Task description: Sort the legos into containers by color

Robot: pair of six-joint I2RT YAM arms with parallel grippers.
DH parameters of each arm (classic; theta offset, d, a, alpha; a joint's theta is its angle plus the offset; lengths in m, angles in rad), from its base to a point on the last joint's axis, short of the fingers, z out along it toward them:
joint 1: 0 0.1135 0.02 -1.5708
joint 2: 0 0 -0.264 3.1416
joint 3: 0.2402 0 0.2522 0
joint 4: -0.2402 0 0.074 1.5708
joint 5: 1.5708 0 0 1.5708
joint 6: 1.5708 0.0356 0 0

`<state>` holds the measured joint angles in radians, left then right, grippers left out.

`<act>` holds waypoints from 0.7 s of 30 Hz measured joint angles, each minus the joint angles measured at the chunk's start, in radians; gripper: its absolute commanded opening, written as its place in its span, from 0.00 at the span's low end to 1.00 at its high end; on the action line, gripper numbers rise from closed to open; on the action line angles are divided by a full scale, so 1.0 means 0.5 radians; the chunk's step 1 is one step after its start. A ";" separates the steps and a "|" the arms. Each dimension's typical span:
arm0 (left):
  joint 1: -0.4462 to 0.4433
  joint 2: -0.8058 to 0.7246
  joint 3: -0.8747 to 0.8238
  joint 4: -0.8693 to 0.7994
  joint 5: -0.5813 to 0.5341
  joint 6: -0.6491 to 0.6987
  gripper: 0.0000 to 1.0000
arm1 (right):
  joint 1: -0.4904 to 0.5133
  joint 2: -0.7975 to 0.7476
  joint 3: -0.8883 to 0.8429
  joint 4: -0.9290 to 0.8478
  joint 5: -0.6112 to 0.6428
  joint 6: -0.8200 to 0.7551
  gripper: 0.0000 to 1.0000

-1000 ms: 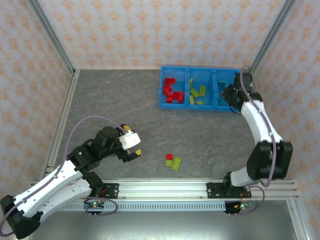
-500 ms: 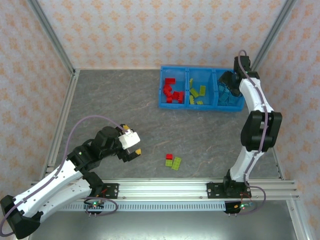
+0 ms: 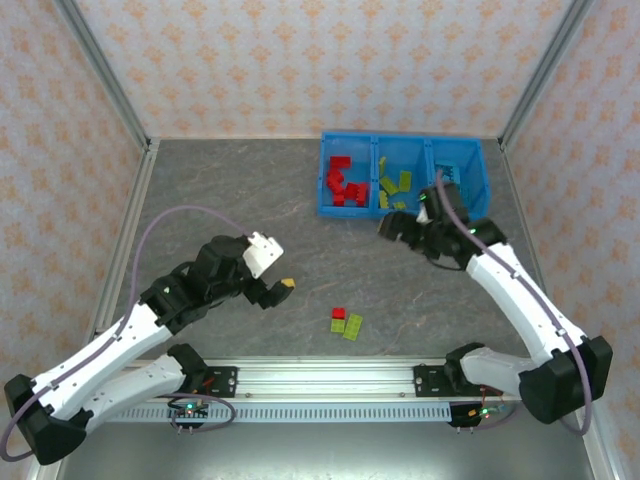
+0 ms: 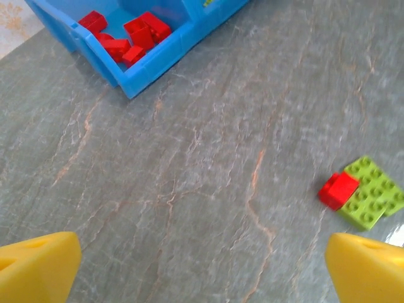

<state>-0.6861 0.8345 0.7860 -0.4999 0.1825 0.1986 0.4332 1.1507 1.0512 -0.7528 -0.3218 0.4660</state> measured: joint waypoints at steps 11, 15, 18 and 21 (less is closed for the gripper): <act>-0.017 0.166 -0.011 0.101 0.298 -0.266 1.00 | 0.929 0.356 -0.203 0.117 0.027 0.537 0.86; -0.054 0.159 -0.078 0.143 0.350 -0.325 1.00 | 1.033 0.562 -0.202 0.210 0.037 0.620 0.80; -0.056 0.115 -0.134 0.156 0.353 -0.345 1.00 | 1.089 0.708 -0.201 0.245 0.082 0.648 0.79; -0.056 0.069 -0.158 0.156 0.353 -0.346 1.00 | 1.122 0.835 -0.194 0.253 0.151 0.670 0.70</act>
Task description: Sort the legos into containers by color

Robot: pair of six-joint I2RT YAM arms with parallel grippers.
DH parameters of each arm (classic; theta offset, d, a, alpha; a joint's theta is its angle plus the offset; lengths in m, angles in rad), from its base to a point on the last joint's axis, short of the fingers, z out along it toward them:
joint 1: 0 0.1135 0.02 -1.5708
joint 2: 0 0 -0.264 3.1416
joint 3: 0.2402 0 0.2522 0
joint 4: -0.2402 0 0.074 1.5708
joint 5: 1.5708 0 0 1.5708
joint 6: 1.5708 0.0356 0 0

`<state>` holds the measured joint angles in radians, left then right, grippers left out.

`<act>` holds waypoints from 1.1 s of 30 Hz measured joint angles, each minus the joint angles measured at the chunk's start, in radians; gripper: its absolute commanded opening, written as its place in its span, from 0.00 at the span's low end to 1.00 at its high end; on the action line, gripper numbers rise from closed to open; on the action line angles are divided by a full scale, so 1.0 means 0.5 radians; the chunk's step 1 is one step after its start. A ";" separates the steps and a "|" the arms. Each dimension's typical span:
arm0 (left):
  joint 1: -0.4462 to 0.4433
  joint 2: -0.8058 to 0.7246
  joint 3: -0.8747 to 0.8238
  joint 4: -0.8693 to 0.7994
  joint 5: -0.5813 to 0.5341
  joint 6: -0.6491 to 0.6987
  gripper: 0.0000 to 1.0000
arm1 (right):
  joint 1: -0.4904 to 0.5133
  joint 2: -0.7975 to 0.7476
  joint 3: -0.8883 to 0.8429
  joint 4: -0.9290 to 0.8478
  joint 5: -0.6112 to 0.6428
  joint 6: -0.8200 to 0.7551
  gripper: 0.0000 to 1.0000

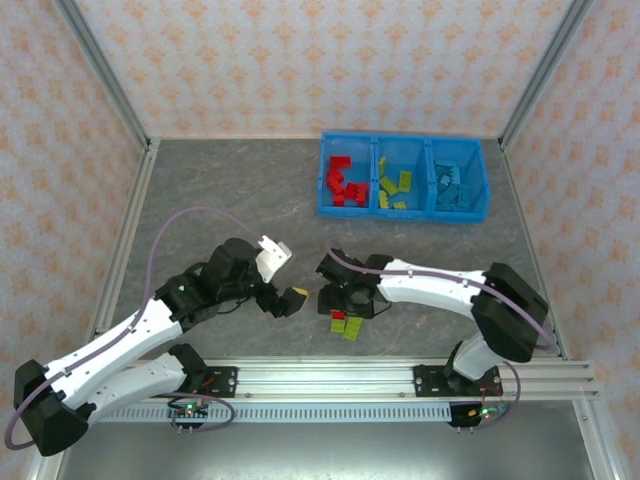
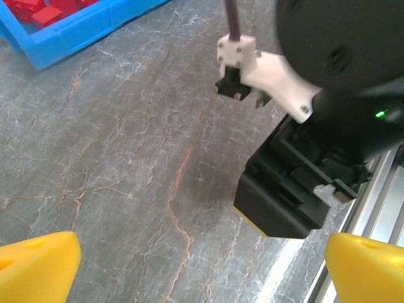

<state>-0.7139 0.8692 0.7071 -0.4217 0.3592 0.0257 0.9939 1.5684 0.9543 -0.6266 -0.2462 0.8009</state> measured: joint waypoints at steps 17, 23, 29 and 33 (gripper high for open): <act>0.000 -0.060 -0.031 0.003 -0.004 0.001 1.00 | 0.023 0.031 0.012 0.019 0.229 0.034 0.27; 0.000 -0.137 -0.031 0.006 -0.008 -0.007 1.00 | -0.090 -0.249 0.163 -0.059 0.459 -0.059 0.26; 0.000 -0.175 -0.031 0.053 -0.008 -0.063 1.00 | -0.536 -0.237 0.667 -0.033 0.683 -0.369 0.26; -0.001 -0.171 -0.031 0.058 -0.034 -0.130 1.00 | -0.835 0.108 1.155 0.034 0.671 -0.552 0.26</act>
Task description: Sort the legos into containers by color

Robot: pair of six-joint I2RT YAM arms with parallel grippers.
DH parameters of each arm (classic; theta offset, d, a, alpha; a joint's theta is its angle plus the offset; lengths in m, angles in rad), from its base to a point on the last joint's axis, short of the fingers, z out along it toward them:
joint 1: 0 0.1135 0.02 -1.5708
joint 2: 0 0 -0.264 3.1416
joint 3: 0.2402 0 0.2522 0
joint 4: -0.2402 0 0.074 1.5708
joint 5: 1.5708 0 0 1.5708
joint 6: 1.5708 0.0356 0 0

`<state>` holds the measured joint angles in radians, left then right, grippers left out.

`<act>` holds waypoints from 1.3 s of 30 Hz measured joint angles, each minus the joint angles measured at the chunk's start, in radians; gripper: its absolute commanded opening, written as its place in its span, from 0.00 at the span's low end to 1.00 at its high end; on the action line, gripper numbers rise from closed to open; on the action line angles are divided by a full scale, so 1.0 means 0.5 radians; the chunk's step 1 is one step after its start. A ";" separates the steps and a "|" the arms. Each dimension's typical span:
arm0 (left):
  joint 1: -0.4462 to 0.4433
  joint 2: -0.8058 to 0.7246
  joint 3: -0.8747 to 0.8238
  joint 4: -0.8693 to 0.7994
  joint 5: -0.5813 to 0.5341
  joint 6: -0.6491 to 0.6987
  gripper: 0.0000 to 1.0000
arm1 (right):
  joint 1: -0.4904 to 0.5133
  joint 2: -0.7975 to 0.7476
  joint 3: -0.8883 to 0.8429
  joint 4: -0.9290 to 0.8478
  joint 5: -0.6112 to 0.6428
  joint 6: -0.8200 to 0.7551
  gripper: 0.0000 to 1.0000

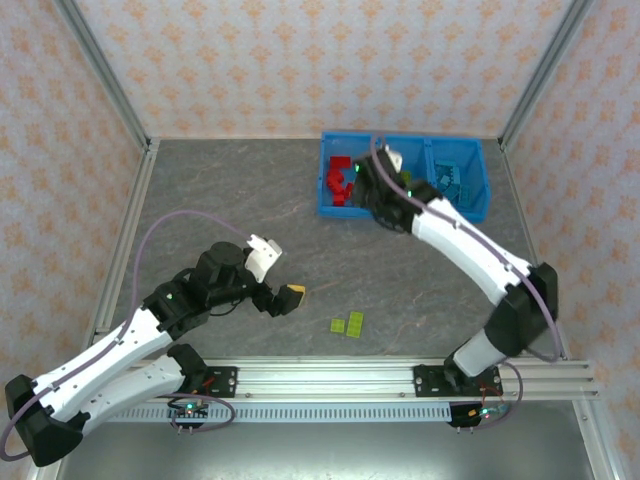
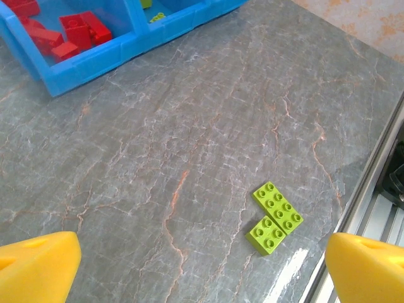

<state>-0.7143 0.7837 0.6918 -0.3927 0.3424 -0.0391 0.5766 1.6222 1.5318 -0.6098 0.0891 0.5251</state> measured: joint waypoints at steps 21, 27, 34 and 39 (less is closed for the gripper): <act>-0.243 0.434 0.003 -0.010 -0.409 -1.101 0.84 | -0.328 0.269 0.362 -0.334 -0.340 -0.252 0.82; -0.574 0.838 0.191 -0.031 -0.481 -1.291 0.82 | -0.328 -0.554 -0.314 -0.306 -0.248 -0.208 0.91; -0.861 1.447 0.481 -0.034 -0.481 -1.289 0.70 | -0.328 -0.886 -0.694 -0.356 -0.104 -0.130 0.93; -0.867 1.794 0.603 -0.044 -0.455 -1.292 0.59 | -0.328 -0.887 -0.722 -0.369 -0.092 -0.116 0.93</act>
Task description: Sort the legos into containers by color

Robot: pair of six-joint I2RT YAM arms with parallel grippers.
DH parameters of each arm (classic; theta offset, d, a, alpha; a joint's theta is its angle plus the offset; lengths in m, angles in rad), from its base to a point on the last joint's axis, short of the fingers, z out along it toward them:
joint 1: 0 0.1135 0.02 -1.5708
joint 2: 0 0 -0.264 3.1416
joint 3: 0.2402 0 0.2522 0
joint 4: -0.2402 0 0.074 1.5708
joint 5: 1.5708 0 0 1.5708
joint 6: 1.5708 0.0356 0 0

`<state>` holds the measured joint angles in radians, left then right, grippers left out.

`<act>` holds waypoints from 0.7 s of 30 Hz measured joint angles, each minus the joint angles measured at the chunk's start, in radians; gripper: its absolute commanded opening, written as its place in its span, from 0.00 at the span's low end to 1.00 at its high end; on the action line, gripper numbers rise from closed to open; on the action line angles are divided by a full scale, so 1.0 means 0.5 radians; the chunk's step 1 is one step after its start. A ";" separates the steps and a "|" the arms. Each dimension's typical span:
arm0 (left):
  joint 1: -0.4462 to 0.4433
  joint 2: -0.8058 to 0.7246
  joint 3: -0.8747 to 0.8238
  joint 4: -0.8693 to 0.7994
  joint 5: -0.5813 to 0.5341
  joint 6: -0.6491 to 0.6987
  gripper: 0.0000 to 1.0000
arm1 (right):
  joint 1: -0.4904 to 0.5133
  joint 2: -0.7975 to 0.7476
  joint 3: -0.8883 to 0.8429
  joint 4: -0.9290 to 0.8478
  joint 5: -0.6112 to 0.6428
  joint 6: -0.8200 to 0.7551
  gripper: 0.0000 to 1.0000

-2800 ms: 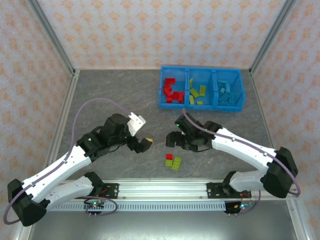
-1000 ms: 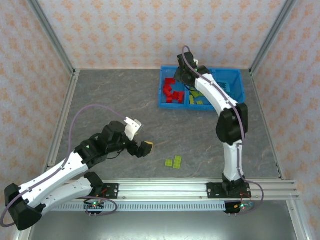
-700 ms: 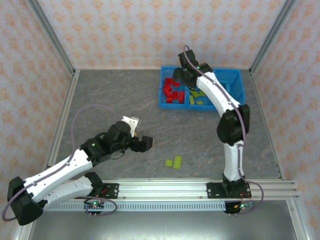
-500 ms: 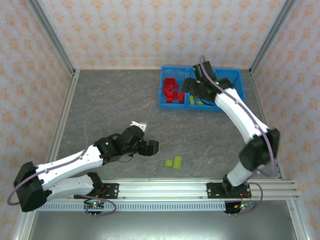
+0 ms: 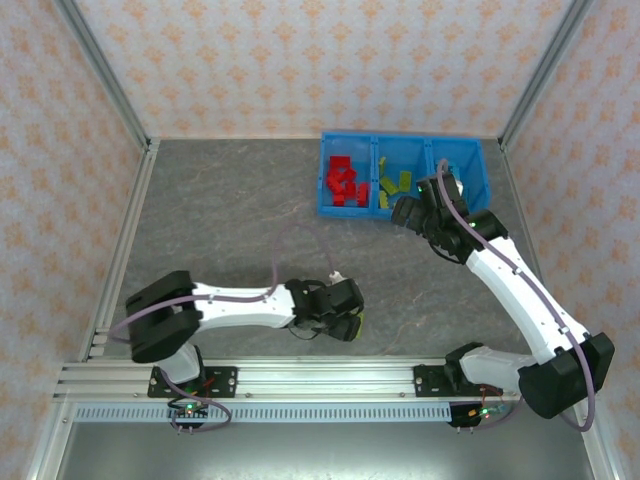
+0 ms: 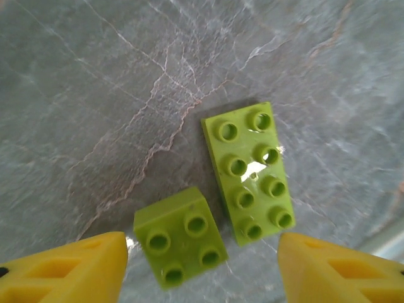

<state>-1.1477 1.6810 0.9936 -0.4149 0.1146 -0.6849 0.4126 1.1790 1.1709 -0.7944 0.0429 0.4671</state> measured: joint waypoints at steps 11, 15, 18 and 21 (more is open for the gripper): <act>-0.018 0.127 0.092 -0.043 -0.075 -0.017 0.37 | 0.000 0.117 0.011 -0.005 -0.020 -0.001 0.93; -0.018 0.150 0.095 -0.072 -0.098 -0.031 0.46 | 0.000 0.116 0.011 -0.006 -0.044 0.000 0.93; -0.018 0.157 0.090 -0.116 -0.098 -0.029 0.49 | 0.000 0.116 0.011 -0.008 -0.051 0.000 0.93; -0.018 0.156 0.090 -0.135 -0.098 -0.026 0.48 | 0.000 0.113 0.011 -0.019 -0.063 0.001 0.93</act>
<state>-1.1568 1.7592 1.0386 -0.4824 0.0658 -0.6979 0.4126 1.2354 1.1767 -0.8040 0.0113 0.4675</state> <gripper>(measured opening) 0.485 0.930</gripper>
